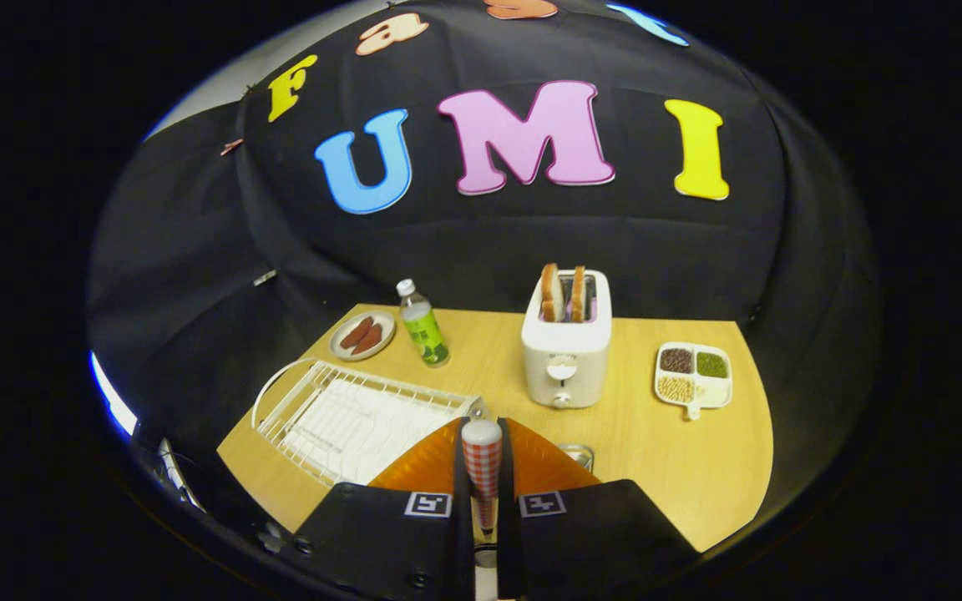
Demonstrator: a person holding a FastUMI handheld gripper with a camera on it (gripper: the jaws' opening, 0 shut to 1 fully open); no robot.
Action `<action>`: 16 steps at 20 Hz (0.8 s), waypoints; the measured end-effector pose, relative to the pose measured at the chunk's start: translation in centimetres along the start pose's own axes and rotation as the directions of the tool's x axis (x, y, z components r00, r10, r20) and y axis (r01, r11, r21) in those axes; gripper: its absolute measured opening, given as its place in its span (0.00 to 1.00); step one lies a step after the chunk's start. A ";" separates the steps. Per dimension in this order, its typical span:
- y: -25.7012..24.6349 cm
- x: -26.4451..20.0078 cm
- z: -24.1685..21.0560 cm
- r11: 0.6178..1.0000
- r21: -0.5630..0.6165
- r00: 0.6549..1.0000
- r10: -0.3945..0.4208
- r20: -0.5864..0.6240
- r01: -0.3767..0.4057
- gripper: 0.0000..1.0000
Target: Take the plate from the dish rack, then take the spoon from the basket and place it into the plate.
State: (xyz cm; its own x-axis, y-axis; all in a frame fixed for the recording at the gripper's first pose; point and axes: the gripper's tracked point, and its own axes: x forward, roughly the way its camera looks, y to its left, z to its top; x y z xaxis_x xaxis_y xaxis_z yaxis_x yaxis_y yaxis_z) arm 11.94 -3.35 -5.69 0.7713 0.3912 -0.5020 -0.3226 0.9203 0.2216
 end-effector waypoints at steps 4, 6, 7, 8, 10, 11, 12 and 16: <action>2.3 -0.3 -6.0 0.998 -0.015 0.994 0.063 -0.085 -0.064 0.14; 3.2 -0.3 -8.5 0.996 0.003 0.989 0.086 -0.119 -0.086 0.14; 3.8 -0.2 -9.8 0.995 0.017 0.986 0.098 -0.136 -0.097 0.14; 4.1 -0.1 -10.7 0.994 0.022 0.983 0.105 -0.149 -0.102 0.14; 4.6 0.4 -12.5 0.994 0.023 0.980 0.106 -0.171 -0.103 0.14; 4.7 0.6 -13.4 0.995 0.022 0.978 0.102 -0.182 -0.100 0.14; 4.7 0.9 -14.3 0.995 0.025 0.976 0.097 -0.198 -0.094 0.14; 3.9 2.2 -17.5 0.997 0.059 0.963 0.067 -0.262 -0.054 0.15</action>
State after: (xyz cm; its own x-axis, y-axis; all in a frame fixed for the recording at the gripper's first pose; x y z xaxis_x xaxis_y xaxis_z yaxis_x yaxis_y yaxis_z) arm 2.79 1.31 -20.56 0.5773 0.4410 -0.6872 -0.3304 0.8958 0.2973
